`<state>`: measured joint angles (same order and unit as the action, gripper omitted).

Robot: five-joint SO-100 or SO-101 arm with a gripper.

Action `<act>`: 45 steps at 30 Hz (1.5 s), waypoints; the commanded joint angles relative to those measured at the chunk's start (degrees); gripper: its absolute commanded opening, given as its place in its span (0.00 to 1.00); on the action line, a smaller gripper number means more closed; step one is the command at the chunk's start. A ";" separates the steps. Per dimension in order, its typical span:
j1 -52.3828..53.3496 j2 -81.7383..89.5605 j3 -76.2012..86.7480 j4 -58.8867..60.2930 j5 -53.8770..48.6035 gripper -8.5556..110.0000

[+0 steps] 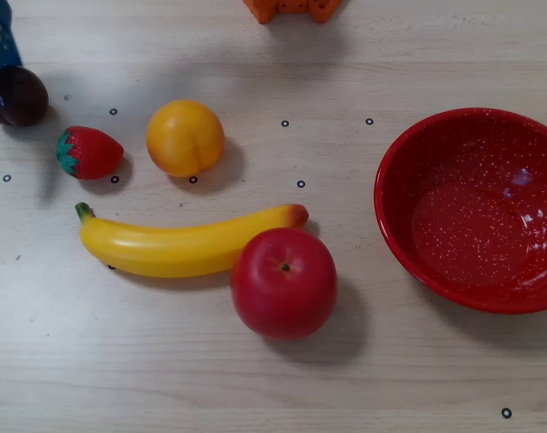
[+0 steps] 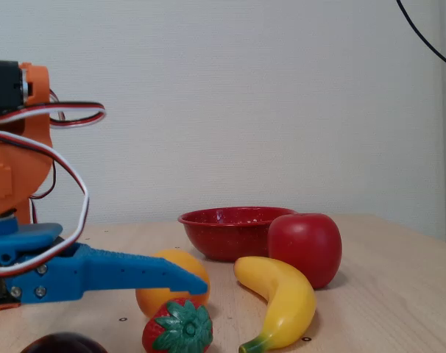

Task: Put plum in the red bowl.

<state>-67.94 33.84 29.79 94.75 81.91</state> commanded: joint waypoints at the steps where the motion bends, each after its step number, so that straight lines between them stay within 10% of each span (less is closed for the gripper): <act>1: 1.76 3.43 -1.93 -0.97 -1.85 0.72; 45: 1.32 2.64 0.00 -1.58 2.46 0.71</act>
<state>-66.71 33.13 30.94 93.25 82.88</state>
